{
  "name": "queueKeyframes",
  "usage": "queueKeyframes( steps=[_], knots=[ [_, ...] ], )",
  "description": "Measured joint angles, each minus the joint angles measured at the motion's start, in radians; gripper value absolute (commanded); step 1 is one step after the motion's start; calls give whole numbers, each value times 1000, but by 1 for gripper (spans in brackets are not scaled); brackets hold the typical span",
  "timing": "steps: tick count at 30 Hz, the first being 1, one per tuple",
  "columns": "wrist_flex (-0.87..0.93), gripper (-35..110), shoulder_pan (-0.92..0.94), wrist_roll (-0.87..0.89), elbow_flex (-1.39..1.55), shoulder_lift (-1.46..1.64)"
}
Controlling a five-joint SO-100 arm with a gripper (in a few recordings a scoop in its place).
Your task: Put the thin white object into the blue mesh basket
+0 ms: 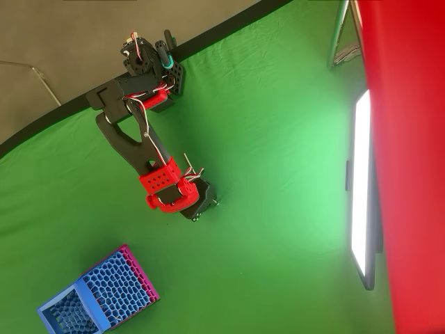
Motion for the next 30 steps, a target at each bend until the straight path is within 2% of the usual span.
queueKeyframes(
  steps=[30],
  knots=[
    [0,7,12,0,-48,-71]
  ],
)
